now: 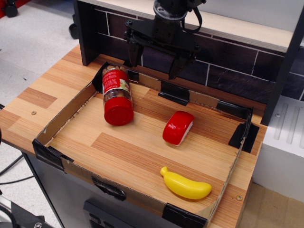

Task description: Upright basil bottle

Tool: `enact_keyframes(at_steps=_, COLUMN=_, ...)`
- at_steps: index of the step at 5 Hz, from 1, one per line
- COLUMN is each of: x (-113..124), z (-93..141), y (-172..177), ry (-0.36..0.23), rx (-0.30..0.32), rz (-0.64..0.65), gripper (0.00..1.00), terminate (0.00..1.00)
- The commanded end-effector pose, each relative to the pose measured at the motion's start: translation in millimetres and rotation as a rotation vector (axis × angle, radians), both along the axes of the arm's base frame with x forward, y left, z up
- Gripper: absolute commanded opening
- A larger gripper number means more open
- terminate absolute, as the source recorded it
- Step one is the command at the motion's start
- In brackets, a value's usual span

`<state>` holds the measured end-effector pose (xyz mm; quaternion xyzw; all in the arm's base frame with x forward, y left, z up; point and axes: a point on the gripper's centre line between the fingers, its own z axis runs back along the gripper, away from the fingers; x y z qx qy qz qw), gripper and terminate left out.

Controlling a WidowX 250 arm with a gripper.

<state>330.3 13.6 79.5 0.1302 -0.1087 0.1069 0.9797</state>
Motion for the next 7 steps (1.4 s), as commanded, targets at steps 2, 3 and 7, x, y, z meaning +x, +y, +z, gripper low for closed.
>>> enact_keyframes(at_steps=2, x=-16.4, z=11.6, y=17.4, ry=-0.014, rx=-0.134, rz=0.073, gripper=1.00, terminate=0.00)
enact_keyframes(at_steps=3, x=-27.4, z=20.0, y=28.3, ry=-0.031, rx=-0.179, rz=0.118, gripper=1.00, terminate=0.00)
enact_keyframes(at_steps=7, x=-62.7, z=-10.4, y=29.8, ry=-0.080, rx=-0.232, rz=0.555, gripper=1.00, terminate=0.00)
